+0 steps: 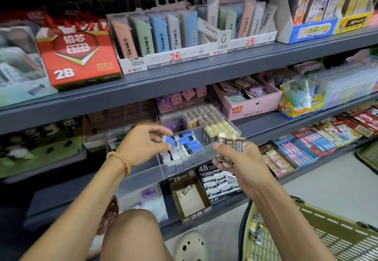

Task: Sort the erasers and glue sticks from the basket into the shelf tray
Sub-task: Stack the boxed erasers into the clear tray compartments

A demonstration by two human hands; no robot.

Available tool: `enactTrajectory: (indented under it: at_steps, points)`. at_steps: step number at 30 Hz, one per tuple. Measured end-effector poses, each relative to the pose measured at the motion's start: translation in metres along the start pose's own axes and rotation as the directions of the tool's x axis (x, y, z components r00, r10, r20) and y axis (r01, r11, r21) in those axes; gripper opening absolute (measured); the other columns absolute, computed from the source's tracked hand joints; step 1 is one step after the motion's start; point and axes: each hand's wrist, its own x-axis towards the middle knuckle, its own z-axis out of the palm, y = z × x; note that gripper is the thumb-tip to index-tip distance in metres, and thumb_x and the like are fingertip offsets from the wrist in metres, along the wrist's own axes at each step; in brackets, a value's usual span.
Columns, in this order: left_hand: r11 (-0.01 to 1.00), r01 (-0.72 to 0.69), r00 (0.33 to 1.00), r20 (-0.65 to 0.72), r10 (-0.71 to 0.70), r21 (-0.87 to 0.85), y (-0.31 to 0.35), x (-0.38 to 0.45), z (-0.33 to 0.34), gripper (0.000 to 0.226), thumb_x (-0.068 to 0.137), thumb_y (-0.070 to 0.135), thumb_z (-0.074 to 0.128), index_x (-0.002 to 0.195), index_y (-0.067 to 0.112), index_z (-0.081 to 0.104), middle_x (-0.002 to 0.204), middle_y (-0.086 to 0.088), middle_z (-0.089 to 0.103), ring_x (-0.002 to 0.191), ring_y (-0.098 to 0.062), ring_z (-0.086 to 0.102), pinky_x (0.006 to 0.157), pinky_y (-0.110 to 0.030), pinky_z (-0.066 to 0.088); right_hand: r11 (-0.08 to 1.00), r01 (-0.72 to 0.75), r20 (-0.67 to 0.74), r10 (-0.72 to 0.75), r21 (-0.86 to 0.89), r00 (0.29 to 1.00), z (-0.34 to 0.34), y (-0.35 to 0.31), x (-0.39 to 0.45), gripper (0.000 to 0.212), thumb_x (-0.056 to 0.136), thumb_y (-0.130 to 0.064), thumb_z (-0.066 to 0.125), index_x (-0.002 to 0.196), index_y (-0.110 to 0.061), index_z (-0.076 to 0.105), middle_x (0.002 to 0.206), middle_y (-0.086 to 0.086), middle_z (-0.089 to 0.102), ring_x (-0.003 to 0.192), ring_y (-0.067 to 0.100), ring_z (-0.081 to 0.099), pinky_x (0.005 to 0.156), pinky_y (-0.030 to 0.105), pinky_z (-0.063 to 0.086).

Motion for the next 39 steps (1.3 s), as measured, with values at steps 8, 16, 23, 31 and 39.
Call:
enactTrajectory:
  at_steps: [8, 16, 23, 31, 39]
  points:
    - [0.928, -0.043, 0.996, -0.051, 0.067, 0.37, -0.002, -0.001, 0.014, 0.013, 0.076, 0.023, 0.08, 0.076, 0.028, 0.069, 0.084, 0.012, 0.066, 0.078, -0.007, 0.061, 0.069, -0.022, 0.048, 0.999, -0.031, -0.021, 0.031, -0.009, 0.999, -0.01, 0.006, -0.007, 0.012, 0.086, -0.01, 0.074, 0.097, -0.007, 0.07, 0.071, 0.004, 0.07, 0.063, 0.016, 0.066, 0.062, 0.031, 0.053]
    - [0.894, -0.075, 0.996, -0.018, 0.093, 0.442, -0.007, 0.005, 0.019, 0.012, 0.077, 0.033, 0.079, 0.077, 0.034, 0.067, 0.085, 0.011, 0.066, 0.08, -0.01, 0.061, 0.073, -0.029, 0.051, 0.999, -0.048, 0.017, 0.048, 0.006, 0.999, -0.006, 0.012, -0.012, 0.013, 0.087, -0.008, 0.072, 0.099, -0.003, 0.068, 0.073, 0.009, 0.07, 0.065, 0.019, 0.063, 0.058, 0.026, 0.052]
    - [0.973, -0.184, 0.978, -0.07, 0.195, 0.137, 0.014, -0.003, 0.029, 0.008, 0.087, 0.022, 0.07, 0.08, 0.024, 0.074, 0.077, 0.014, 0.071, 0.071, -0.001, 0.063, 0.066, -0.012, 0.048, 0.991, -0.008, 0.069, 0.018, -0.133, 0.997, -0.003, 0.01, -0.009, 0.024, 0.083, 0.004, 0.073, 0.099, -0.013, 0.074, 0.085, 0.01, 0.074, 0.067, 0.018, 0.061, 0.061, 0.03, 0.051]
    - [0.951, -0.042, 0.939, 0.313, 0.143, -0.308, 0.048, 0.0, 0.047, 0.015, 0.081, 0.003, 0.073, 0.095, 0.009, 0.072, 0.074, -0.005, 0.07, 0.061, -0.012, 0.065, 0.058, -0.018, 0.055, 0.999, 0.043, 0.039, -0.042, -0.019, 0.998, -0.004, -0.001, -0.005, 0.031, 0.079, 0.002, 0.077, 0.105, -0.007, 0.065, 0.072, 0.006, 0.069, 0.062, 0.019, 0.062, 0.056, 0.029, 0.05]
    - [0.983, -0.056, 0.99, 0.117, 0.077, -0.176, 0.058, 0.034, 0.05, 0.01, 0.085, 0.015, 0.073, 0.091, 0.023, 0.071, 0.089, -0.004, 0.07, 0.073, -0.012, 0.069, 0.068, -0.019, 0.057, 0.938, -0.195, -0.096, 0.23, 0.286, 0.968, -0.032, 0.005, -0.006, 0.016, 0.089, -0.006, 0.067, 0.105, -0.007, 0.065, 0.081, 0.013, 0.062, 0.058, 0.018, 0.057, 0.043, 0.022, 0.047]
